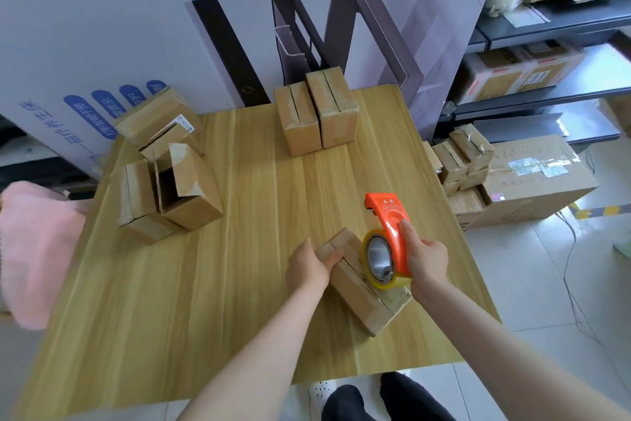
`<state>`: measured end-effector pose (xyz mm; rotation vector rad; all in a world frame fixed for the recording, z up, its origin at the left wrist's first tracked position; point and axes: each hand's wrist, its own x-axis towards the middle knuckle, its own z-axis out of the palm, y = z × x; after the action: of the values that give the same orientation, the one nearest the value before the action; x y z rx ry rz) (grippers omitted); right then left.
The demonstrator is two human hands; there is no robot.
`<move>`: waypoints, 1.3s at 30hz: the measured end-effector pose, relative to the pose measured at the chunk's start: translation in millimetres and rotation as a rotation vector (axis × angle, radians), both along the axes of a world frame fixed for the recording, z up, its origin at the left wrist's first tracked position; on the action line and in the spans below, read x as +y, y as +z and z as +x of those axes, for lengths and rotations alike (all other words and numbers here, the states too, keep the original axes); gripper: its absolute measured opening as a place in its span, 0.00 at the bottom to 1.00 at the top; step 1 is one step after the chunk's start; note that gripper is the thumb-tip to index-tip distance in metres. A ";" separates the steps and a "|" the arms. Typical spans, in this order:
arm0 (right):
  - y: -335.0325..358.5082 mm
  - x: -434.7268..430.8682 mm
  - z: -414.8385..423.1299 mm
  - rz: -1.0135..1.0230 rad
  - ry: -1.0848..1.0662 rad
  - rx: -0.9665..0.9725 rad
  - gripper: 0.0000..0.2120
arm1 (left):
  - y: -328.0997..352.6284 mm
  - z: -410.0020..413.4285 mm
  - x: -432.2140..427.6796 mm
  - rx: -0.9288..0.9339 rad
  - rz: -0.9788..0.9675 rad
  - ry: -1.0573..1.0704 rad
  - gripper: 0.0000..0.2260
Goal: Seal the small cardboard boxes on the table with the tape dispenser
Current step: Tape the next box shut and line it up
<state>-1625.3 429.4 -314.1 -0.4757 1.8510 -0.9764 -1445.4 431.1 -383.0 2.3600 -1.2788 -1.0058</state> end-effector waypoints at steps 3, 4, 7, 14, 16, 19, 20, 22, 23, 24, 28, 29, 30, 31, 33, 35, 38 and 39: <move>-0.5 -0.5 0.3 -0.002 0.010 0.002 0.21 | -2.9 -4.9 26.3 -0.037 -0.255 0.250 0.39; -1.4 -0.7 0.2 -0.003 0.009 0.004 0.21 | -4.7 -7.6 33.3 -0.018 -0.311 0.315 0.36; -3.5 -1.6 -0.4 0.001 0.011 0.003 0.21 | -7.8 -14.5 40.6 0.110 -0.315 0.477 0.28; -6.0 -4.9 -1.0 0.005 0.016 0.001 0.21 | -9.8 -10.1 36.2 0.142 -0.252 0.278 0.19; -6.7 -6.1 -0.7 0.005 0.026 0.007 0.21 | -8.6 -1.8 31.9 0.104 -0.215 0.137 0.18; -7.9 -7.7 1.8 0.002 0.053 0.028 0.22 | -4.2 10.2 22.5 0.076 -0.117 -0.004 0.19; -8.4 -8.0 3.4 0.000 0.062 0.039 0.23 | -3.0 11.9 20.0 0.066 -0.084 -0.031 0.19; -8.7 -8.3 7.9 -0.012 0.092 0.068 0.24 | -0.9 10.8 16.6 0.028 -0.043 -0.056 0.15; -7.9 -8.5 10.6 -0.023 0.120 0.083 0.24 | 0.5 9.1 16.5 0.005 -0.034 -0.043 0.13; -6.5 -9.0 13.2 -0.040 0.151 0.095 0.25 | 2.0 6.8 17.7 -0.011 -0.026 -0.010 0.11; 4.5 -21.0 11.6 -0.131 0.173 0.111 0.25 | 2.0 -4.5 35.1 0.108 0.022 0.288 0.15; 8.6 -26.1 8.0 -0.146 0.152 0.105 0.24 | 1.8 -7.3 42.2 0.163 0.029 0.395 0.17; 13.1 -31.0 3.9 -0.159 0.130 0.096 0.23 | 1.4 -10.1 47.9 0.201 0.042 0.458 0.18; 17.4 -35.4 -0.4 -0.172 0.113 0.083 0.23 | 0.5 -12.7 51.9 0.227 0.069 0.476 0.20; 24.4 -42.9 -8.8 -0.195 0.095 0.061 0.22 | -0.4 -17.8 50.6 0.280 0.096 0.534 0.23; 29.0 -47.8 -16.7 -0.204 0.098 0.059 0.21 | 4.6 -19.9 39.5 0.348 0.062 0.654 0.27; 30.2 -51.6 -27.0 -0.207 0.111 0.044 0.21 | 14.3 -19.4 20.2 0.445 0.049 0.737 0.25; 29.5 -52.5 -29.3 -0.205 0.114 0.030 0.20 | 14.4 -19.6 15.3 0.486 0.078 0.738 0.24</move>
<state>-1654.6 376.9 -284.6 -0.7156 1.7380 -1.0917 -1465.0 446.3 -368.6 2.1483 -0.1645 -1.2436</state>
